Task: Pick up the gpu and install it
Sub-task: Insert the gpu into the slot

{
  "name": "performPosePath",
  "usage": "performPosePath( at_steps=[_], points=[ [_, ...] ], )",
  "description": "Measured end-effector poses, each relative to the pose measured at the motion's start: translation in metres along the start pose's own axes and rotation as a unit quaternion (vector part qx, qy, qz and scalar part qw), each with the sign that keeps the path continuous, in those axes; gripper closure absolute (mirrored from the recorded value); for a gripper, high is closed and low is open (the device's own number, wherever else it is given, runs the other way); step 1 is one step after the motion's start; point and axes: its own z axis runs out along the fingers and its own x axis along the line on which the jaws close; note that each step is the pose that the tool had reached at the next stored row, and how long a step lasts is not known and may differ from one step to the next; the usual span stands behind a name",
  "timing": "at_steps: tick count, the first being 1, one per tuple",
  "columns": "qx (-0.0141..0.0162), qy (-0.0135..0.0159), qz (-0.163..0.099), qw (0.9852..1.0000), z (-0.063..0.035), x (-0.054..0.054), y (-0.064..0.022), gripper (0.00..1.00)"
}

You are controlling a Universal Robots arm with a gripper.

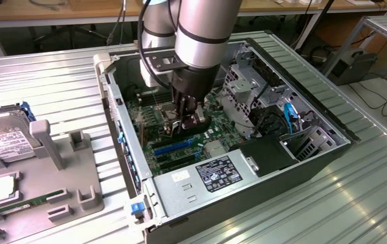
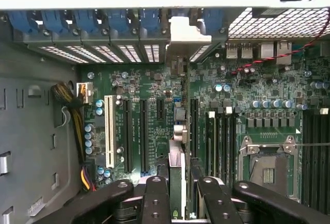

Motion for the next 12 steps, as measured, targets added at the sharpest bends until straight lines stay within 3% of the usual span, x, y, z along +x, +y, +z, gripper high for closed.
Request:
performPosePath(
  at_steps=[12],
  points=[
    [0.0004,-0.0004,0.000,1.0000,0.0062,0.0019,0.0028,0.74]
  ],
)
